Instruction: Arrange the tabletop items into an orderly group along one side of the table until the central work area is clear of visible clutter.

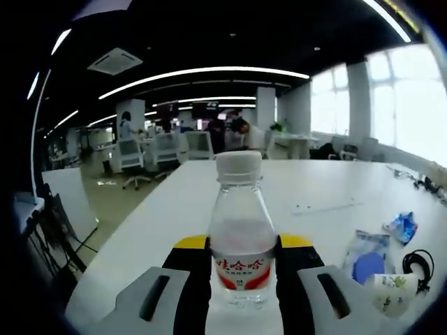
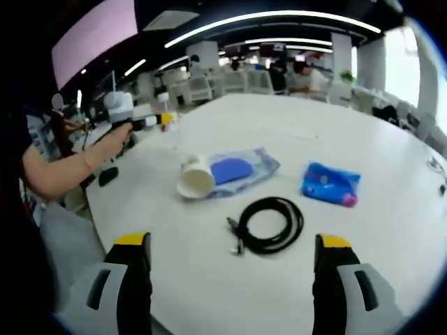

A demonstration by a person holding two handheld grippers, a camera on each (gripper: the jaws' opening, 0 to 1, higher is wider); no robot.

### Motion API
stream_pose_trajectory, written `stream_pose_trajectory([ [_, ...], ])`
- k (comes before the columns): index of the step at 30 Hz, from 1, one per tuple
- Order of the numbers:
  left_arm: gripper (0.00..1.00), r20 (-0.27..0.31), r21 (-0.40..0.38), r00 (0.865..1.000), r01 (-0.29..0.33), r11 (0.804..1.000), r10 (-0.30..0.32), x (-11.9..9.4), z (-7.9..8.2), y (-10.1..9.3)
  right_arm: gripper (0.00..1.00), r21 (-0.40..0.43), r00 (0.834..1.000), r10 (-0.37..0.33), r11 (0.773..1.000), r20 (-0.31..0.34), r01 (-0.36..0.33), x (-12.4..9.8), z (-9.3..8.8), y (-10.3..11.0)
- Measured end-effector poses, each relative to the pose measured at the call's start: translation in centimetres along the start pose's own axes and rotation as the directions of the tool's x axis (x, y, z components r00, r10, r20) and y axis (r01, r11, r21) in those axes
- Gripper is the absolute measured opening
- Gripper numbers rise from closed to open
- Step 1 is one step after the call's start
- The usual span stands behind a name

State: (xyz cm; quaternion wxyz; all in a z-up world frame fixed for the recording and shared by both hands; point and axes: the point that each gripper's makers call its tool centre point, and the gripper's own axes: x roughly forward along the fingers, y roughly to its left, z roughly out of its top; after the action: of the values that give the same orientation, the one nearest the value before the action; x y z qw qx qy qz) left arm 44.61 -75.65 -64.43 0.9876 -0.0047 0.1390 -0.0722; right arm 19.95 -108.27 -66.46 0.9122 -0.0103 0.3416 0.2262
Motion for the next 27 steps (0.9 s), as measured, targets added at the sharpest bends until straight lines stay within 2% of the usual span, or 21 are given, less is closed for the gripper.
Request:
stream_pose_trajectory([
  [6, 0.32, -0.008, -0.006, 0.999, -0.036, 0.999, 0.036, 1.2, -1.0, 0.4, 0.95, 0.005, 1.0, -0.01, 1.0, -0.012, 0.011, 0.2, -0.3, -0.6],
  [13, 0.33, 0.018, 0.012, 0.998, -0.066, 0.998, 0.066, 3.1, -1.0, 1.3, 0.95, 0.007, 1.0, -0.017, 1.0, -0.025, 0.017, 0.5, -0.7, -1.1],
  [20, 0.33, 0.036, 0.037, 0.997, -0.068, 0.997, 0.067, 3.1, -1.2, 1.1, 0.95, 0.005, 1.0, -0.013, 1.0, -0.027, 0.013, 0.7, -0.8, -1.1],
  [27, 0.34, 0.065, 0.047, 0.994, -0.092, 0.995, 0.088, 1.3, -1.4, 0.1, 0.95, 0.003, 0.999, -0.011, 1.0, -0.031, 0.011, 0.8, -1.0, -1.0],
])
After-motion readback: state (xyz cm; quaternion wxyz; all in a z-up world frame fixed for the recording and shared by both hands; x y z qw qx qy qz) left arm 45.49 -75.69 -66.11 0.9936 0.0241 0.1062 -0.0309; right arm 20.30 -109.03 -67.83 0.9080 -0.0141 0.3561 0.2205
